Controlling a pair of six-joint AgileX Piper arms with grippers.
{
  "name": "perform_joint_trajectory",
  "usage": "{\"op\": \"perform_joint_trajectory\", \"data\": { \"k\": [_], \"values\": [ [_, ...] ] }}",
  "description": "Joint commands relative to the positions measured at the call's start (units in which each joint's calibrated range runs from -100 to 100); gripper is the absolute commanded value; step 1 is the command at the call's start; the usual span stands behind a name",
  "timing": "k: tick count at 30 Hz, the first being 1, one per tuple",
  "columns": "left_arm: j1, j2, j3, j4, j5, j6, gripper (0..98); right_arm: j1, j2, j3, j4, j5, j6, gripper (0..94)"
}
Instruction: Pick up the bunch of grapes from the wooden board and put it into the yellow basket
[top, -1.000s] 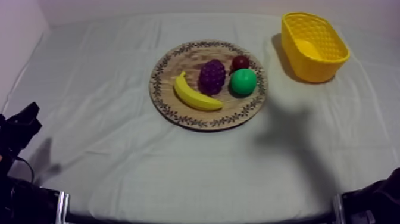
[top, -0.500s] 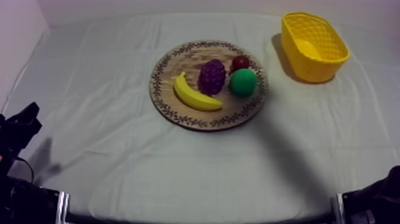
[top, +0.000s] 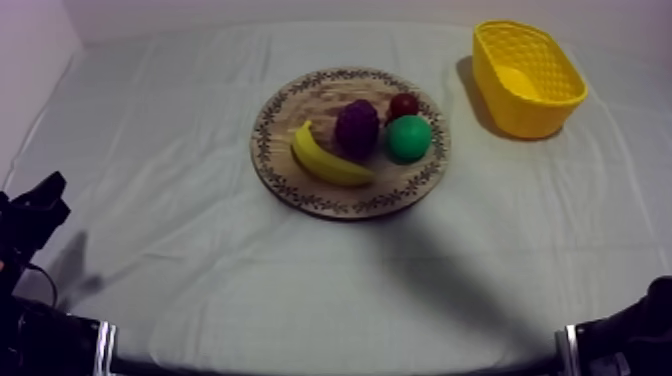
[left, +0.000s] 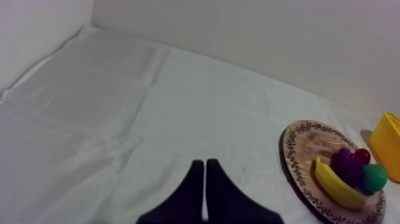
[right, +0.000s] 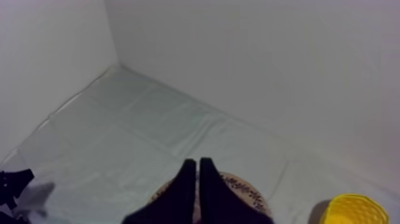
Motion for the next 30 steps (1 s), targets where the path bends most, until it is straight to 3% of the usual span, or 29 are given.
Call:
{"op": "perform_joint_trajectory", "data": {
  "k": [1, 17, 30],
  "values": [
    [0.0, 0.0, 0.0, 0.01, 0.0, 0.0, 0.1, 0.0, 2.6, -3.3, 0.2, 1.5, -0.7, 0.5],
    [0.0, 0.0, 0.0, 0.01, 0.0, 0.0, 0.1, 0.2, 14.4, -20.1, 0.6, 14.8, -3.5, 0.5],
    [0.0, 0.0, 0.0, 0.01, 0.0, 0.0, 0.1, 0.5, 22.5, -26.4, -3.0, 31.8, -7.2, 0.5]
  ]
}}
